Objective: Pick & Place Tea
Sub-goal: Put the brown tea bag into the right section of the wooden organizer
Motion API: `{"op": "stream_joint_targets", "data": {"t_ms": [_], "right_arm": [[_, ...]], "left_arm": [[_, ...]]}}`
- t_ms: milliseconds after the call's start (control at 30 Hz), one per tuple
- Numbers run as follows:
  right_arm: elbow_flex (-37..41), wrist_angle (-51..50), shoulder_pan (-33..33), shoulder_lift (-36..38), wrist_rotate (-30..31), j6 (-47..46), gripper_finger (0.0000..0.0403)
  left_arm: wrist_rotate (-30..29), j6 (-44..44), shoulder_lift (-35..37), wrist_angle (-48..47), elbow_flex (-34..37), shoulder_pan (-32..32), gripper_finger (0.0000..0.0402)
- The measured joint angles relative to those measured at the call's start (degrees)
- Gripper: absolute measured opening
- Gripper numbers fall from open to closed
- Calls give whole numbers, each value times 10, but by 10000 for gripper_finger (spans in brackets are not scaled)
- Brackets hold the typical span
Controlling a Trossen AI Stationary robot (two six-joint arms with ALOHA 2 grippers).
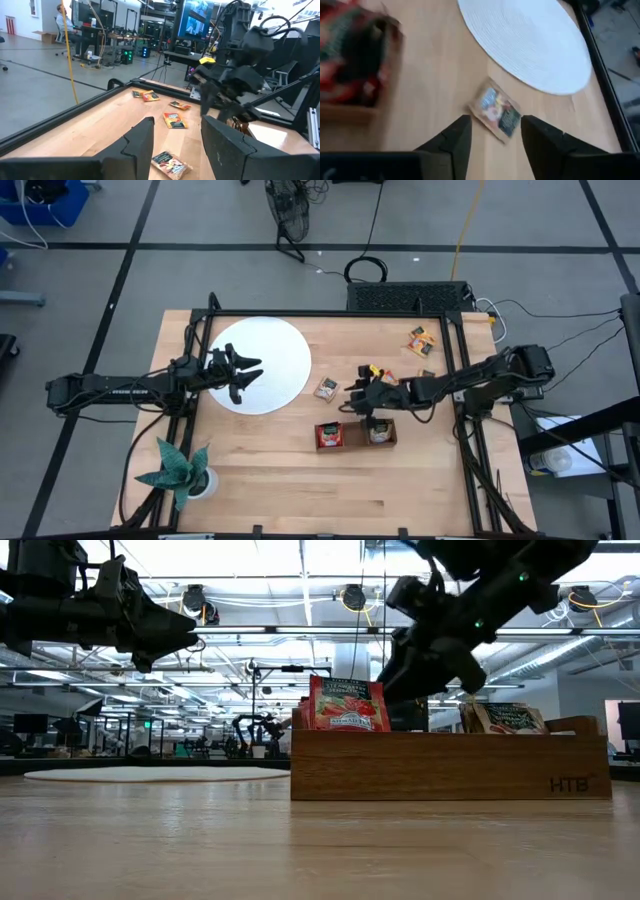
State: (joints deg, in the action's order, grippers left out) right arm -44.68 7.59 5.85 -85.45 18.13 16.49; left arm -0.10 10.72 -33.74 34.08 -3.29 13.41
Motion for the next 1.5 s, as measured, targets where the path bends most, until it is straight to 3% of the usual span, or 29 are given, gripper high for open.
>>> {"op": "stream_joint_targets", "data": {"t_ms": [267, 533, 867, 1067, 1333, 1500], "right_arm": [[51, -13, -10, 73, -4, 14, 148], [184, 107, -5, 228, -4, 13, 134], [312, 255, 0, 389, -3, 37, 132], [340, 273, 0, 428, -3, 48, 131], [358, 268, 0, 432, -3, 52, 130], [361, 269, 0, 432, -3, 44, 130]], "left_arm": [[0, 0, 0, -1, 0, 0, 166], [0, 0, 0, 1, 0, 0, 166], [0, 1, 0, 92, 0, 0, 166], [0, 6, 0, 104, 0, 0, 166], [11, 110, 0, 92, 0, 0, 166], [75, 130, -30, 88, -25, -12, 166]]}}
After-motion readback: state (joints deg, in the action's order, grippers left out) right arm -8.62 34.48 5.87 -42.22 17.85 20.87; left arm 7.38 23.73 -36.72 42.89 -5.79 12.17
